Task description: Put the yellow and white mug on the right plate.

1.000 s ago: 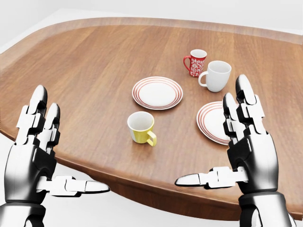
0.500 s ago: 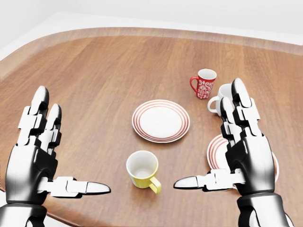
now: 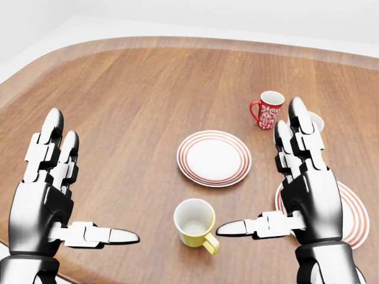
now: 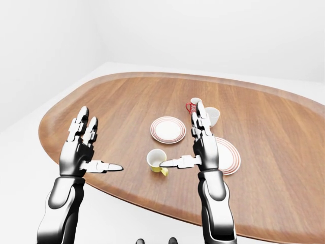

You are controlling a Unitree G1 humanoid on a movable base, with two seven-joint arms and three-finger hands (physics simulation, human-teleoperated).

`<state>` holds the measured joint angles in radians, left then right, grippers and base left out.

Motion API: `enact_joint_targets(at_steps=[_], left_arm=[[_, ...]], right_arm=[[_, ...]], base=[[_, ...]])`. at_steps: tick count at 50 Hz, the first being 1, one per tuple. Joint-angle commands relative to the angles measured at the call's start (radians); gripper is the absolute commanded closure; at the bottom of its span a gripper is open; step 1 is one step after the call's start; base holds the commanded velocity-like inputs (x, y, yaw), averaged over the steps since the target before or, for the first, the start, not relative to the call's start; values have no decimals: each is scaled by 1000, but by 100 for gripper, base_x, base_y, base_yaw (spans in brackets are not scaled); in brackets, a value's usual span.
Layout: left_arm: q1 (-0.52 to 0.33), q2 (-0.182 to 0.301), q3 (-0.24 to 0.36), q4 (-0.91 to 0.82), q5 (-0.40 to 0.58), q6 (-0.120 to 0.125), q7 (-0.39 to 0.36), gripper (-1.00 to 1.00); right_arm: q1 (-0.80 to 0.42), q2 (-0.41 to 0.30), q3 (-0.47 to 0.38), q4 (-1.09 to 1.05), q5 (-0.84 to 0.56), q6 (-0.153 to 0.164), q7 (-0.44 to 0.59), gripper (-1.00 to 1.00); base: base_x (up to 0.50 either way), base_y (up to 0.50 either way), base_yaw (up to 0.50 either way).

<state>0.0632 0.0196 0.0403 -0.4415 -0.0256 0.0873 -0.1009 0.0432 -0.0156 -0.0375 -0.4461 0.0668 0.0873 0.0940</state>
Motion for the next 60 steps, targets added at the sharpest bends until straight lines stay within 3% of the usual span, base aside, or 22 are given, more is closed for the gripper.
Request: enact_joint_targets(at_steps=[1, 24, 28, 32, 37, 52, 60], left_arm=[[14, -2, -8, -14, 3, 0, -4, -100], [13, -2, -10, -20, 3, 0, -6, -100], [14, -2, -9, -16, 2, 0, -7, -100], [14, -2, -9, -29, 2, 0, -6, -100], [16, -3, -9, -24, 2, 0, -7, -100], [17, -2, -8, -25, 2, 0, -6, -100], [13, -1, -6, -25, 2, 0, -8, -100]], right_arm=[[10, -5, 9, 20, -20, 0, -12, -100], [8, 2, 4, 6, 2, 0, 3, -100], [5, -16, 33, 33, -74, 0, -4, -100], [15, -3, 31, 4, -60, 0, 16, -100], [14, 4, 0, -15, 12, 0, 25, -100], [9, -7, 27, 38, -62, 0, 0, -100], [10, 1, 29, 5, -54, 0, 5, -100]], base=[[0, 0, 0], [2, -6, 0], [7, -24, 0], [0, 0, 0], [39, 11, 0], [47, 13, 0], [0, 0, 0]])
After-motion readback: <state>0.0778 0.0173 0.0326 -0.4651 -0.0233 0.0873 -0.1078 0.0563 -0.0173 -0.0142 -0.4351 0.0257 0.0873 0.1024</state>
